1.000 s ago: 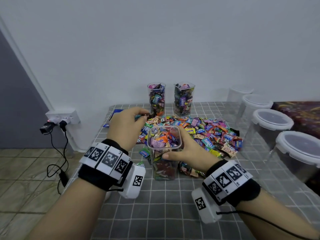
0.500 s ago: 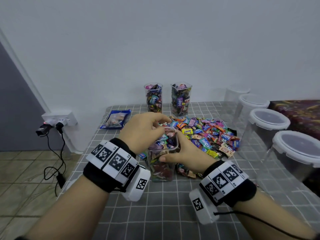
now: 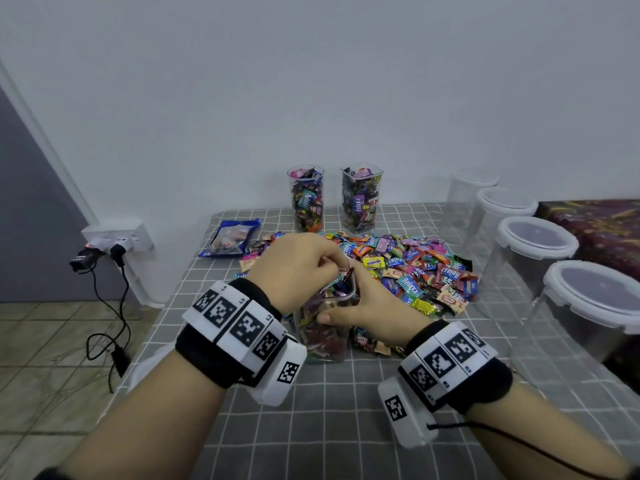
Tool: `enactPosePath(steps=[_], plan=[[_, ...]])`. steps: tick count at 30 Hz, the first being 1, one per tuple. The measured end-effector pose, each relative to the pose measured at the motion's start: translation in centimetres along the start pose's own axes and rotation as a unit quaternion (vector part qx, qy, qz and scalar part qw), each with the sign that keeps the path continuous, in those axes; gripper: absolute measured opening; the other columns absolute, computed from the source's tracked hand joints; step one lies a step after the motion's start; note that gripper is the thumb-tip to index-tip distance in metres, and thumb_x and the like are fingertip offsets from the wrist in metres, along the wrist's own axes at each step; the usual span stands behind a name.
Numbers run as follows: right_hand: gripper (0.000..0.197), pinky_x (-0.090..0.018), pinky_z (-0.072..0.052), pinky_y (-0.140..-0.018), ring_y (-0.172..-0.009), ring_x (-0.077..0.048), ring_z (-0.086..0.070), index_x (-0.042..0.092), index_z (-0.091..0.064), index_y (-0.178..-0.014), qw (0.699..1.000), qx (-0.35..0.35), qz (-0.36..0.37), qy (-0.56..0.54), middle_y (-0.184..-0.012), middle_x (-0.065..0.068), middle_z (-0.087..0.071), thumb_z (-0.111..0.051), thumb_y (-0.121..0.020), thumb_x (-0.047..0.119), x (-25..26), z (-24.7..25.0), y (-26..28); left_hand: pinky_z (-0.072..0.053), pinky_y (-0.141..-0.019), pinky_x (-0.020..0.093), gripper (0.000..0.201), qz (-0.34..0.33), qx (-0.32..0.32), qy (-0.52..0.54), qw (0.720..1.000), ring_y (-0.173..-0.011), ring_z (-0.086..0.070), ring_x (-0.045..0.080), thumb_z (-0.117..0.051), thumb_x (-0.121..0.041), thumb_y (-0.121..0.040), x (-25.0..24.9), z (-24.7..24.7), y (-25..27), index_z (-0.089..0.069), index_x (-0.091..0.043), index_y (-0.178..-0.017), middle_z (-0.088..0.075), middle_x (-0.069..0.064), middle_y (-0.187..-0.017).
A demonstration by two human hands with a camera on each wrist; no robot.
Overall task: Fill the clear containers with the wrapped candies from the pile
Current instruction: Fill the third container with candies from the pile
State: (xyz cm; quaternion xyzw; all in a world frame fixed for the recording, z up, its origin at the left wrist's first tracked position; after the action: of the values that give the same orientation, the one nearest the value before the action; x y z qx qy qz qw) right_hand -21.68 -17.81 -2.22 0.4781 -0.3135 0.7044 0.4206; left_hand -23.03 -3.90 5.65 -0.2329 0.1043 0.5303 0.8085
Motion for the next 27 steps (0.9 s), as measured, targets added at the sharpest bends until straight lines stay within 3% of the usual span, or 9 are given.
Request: enactPosePath(steps=[2,3,5,7,9,13,16,19,27], plan=[[0.086,-0.005,-0.036,-0.094,-0.111,0.017,-0.043,0.029,-0.024,-0.141,0.999,0.015,-0.01,0.041,-0.121,0.026,-0.045,-0.078,-0.076,0.019,0.2,0.5,0.0,-0.047,-0.079,0.03,0.023,0.02,-0.049,0.035,0.998,-0.08,-0.058,0.007,-0.054,-0.014,-0.086,0.3,0.5,0.3,-0.072,-0.025,-0.095,-0.067,-0.007,-0.094],[0.085,-0.001,-0.035,-0.087,-0.106,0.02,-0.044,0.03,-0.023,-0.14,0.997,0.028,-0.015,0.071,-0.118,0.029,-0.044,-0.077,-0.077,0.017,0.3,0.7,0.1,-0.045,-0.077,0.028,0.023,0.03,-0.072,0.044,0.996,-0.079,-0.057,0.006,-0.054,-0.014,-0.087,0.5,0.7,0.4,-0.072,-0.024,-0.096,-0.067,-0.008,-0.095],[0.083,-0.013,-0.037,-0.093,-0.116,0.004,-0.046,0.027,-0.025,-0.14,0.987,0.055,-0.035,0.149,-0.126,0.018,-0.046,-0.078,-0.076,0.022,0.1,1.2,0.1,-0.044,-0.074,0.027,0.025,0.052,-0.111,0.059,0.991,-0.077,-0.056,0.006,-0.053,-0.012,-0.087,1.2,1.1,0.4,-0.072,-0.024,-0.097,-0.066,-0.008,-0.091],[0.094,-0.032,-0.034,-0.106,-0.133,-0.015,-0.034,0.019,-0.022,-0.146,0.966,0.08,-0.058,0.239,-0.145,0.005,-0.035,-0.079,-0.073,0.032,-0.4,1.7,0.0,-0.041,-0.067,0.028,0.026,0.08,-0.132,0.072,0.985,-0.068,-0.052,0.005,-0.051,-0.011,-0.088,2.2,1.2,0.4,-0.071,-0.025,-0.096,-0.062,-0.01,-0.082],[0.102,-0.04,-0.03,-0.111,-0.14,-0.018,-0.024,0.023,-0.013,-0.15,0.947,0.103,-0.081,0.294,-0.152,0.003,-0.023,-0.077,-0.072,0.036,-1.1,2.0,0.0,-0.038,-0.062,0.028,0.027,0.107,-0.136,0.064,0.983,-0.061,-0.05,0.007,-0.049,-0.011,-0.088,3.4,1.0,0.3,-0.07,-0.025,-0.096,-0.057,-0.012,-0.075],[0.099,-0.04,-0.031,-0.11,-0.138,-0.02,-0.023,0.024,-0.009,-0.151,0.91,0.096,-0.1,0.392,-0.153,0.002,-0.018,-0.073,-0.076,0.036,-1.6,3.1,0.2,-0.044,-0.077,0.032,0.03,0.156,-0.075,-0.003,0.985,-0.084,-0.055,0.019,-0.05,-0.013,-0.087,6.3,-0.3,-0.2,-0.066,-0.026,-0.108,-0.062,0.003,-0.103],[0.101,-0.041,-0.032,-0.11,-0.14,-0.022,-0.02,0.026,-0.005,-0.151,0.887,0.09,-0.127,0.434,-0.155,0.0,-0.013,-0.072,-0.077,0.039,-1.9,4.1,0.1,-0.045,-0.086,0.034,0.027,0.197,-0.011,-0.044,0.979,-0.104,-0.056,0.021,-0.055,-0.023,-0.089,8.9,-2.1,-0.4,-0.061,-0.03,-0.115,-0.057,0.001,-0.124],[0.106,-0.044,-0.031,-0.111,-0.143,-0.025,-0.014,0.027,-0.001,-0.151,0.861,0.094,-0.159,0.474,-0.157,-0.001,-0.004,-0.073,-0.075,0.043,-2.5,4.9,0.0,-0.044,-0.089,0.035,0.031,0.215,0.023,-0.064,0.974,-0.111,-0.055,0.021,-0.06,-0.032,-0.088,11.1,-3.8,-0.3,-0.059,-0.031,-0.119,-0.055,-0.001,-0.129],[0.112,-0.051,-0.031,-0.11,-0.146,-0.029,-0.002,0.028,0.008,-0.15,0.794,0.157,-0.223,0.544,-0.159,-0.004,0.008,-0.073,-0.075,0.045,-4.1,4.8,-0.1,-0.041,-0.103,0.042,0.086,0.224,0.168,-0.123,0.952,-0.127,-0.042,0.021,-0.079,-0.049,-0.065,13.1,-7.2,-0.6,-0.039,-0.03,-0.139,-0.039,0.0,-0.143]])
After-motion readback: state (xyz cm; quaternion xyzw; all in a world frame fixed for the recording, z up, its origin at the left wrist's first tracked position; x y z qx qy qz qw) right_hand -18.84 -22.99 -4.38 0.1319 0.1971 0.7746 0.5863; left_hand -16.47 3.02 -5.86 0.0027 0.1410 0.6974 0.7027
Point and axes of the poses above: each hand's wrist, its own y-axis away from the middle knuckle, its own z-axis out of the back of the hand, x = y × z, the point moved 2 cm from there along -y, towards the middle knuckle
